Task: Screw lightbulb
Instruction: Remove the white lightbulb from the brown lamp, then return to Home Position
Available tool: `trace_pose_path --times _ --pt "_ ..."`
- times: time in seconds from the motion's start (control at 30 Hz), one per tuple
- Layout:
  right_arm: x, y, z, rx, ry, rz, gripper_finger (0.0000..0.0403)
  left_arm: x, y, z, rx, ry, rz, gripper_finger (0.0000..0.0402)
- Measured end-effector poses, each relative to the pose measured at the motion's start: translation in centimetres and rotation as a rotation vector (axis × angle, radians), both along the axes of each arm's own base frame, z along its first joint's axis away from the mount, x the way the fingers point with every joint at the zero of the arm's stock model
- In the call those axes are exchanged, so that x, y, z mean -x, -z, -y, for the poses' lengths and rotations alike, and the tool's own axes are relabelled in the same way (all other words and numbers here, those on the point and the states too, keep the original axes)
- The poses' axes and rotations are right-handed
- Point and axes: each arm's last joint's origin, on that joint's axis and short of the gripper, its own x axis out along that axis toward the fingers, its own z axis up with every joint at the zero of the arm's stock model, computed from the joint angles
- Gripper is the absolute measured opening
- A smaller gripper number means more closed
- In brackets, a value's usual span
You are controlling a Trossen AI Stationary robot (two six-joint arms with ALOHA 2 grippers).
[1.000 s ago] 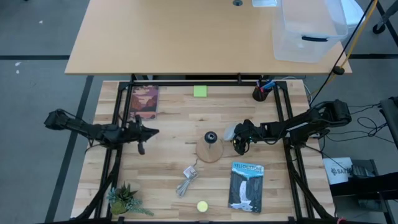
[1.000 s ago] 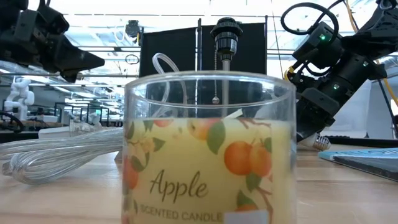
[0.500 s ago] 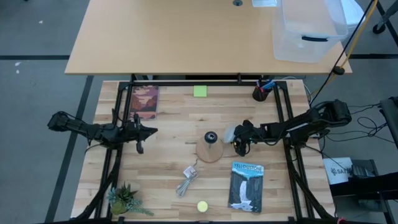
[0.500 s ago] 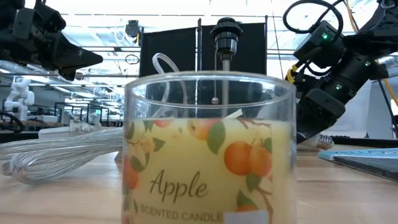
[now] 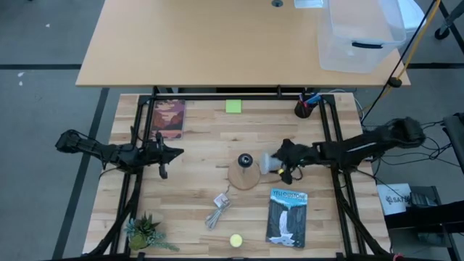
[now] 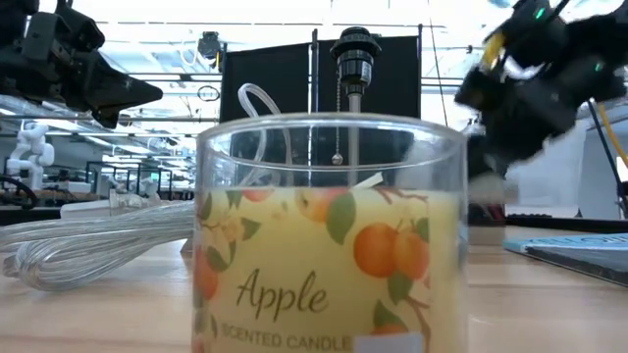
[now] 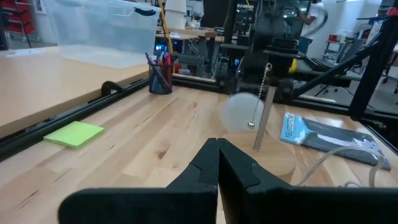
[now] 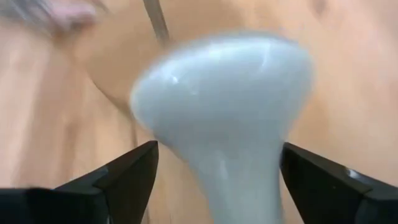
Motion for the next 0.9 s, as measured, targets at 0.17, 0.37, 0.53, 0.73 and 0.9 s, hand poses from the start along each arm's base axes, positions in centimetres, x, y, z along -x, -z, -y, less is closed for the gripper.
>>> trace_pose_path --times 0.17,0.37,0.53,0.73,0.9 --pt "2.2 -4.7 -0.1 0.133 -0.041 0.209 0.0320 0.0 0.0 0.0 -0.001 -0.005 0.000 0.0000" --pt "7.2 -8.5 0.3 0.279 -0.013 0.392 0.0314 0.0 0.0 0.0 0.001 -0.011 0.001 0.0000" --pt "10.5 -9.4 0.5 0.269 -0.003 0.488 0.0308 0.0 0.0 0.0 0.002 -0.016 0.001 0.0000" --pt "12.0 -8.7 0.6 0.265 0.028 0.621 0.0202 0.0 0.0 -0.1 0.005 -0.026 0.002 0.0000" --pt "11.6 -6.4 0.5 0.307 0.028 0.730 0.0058 0.0 0.0 -0.1 -0.010 -0.025 -0.001 0.0000"
